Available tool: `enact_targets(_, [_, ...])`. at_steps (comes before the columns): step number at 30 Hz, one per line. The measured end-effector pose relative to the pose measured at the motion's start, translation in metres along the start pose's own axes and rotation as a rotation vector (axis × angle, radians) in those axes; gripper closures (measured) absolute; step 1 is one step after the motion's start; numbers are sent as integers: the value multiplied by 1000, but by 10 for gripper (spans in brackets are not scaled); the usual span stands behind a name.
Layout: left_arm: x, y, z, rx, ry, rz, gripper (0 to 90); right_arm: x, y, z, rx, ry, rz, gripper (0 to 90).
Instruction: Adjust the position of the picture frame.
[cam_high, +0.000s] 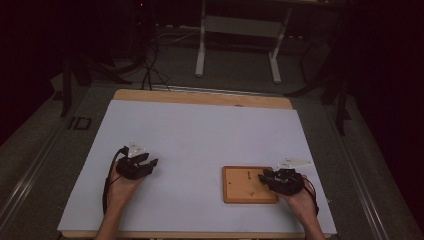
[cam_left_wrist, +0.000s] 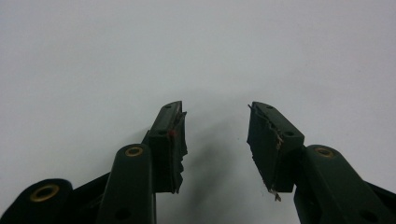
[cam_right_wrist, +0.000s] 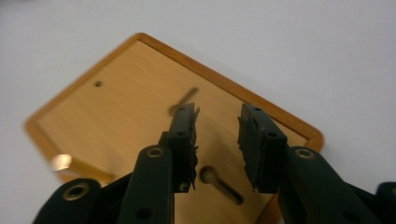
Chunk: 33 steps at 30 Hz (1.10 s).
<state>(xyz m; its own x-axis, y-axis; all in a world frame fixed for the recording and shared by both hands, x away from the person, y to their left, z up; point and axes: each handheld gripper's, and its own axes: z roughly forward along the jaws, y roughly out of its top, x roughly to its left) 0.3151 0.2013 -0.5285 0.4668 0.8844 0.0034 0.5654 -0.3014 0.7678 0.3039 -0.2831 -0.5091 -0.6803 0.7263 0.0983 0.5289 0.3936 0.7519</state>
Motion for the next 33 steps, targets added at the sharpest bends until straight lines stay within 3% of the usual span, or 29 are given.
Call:
enact_targets(11, [0, 0, 1, -4, 7, -9, 554, 14, 3, -8, -14, 80, 3, 711])
enact_targets(12, [0, 0, 0, -7, 4, -10, 554, 15, 3, -9, -23, 103, 5, 708])
enact_targets(14, [0, 0, 1, -2, 7, -7, 554, 22, 5, -12, -35, 153, -16, 695])
enact_targets(20, [0, 0, 1, 1, 9, -9, 554, 34, 3, -15, -40, 190, -41, 667])
enact_targets(23, [0, 0, 2, 7, 9, -7, 554, 40, -6, -8, -4, 190, -45, 693])
enact_targets(26, [0, 0, 2, 8, 10, -8, 554, 42, -13, -1, 20, 159, -59, 752])
enact_targets(28, [0, 0, 2, 7, 11, -6, 554, 44, -15, 2, 10, 154, -55, 782])
enact_targets(33, [0, 0, 2, 8, 11, -7, 554, 51, -17, 3, 19, 89, -105, 806])
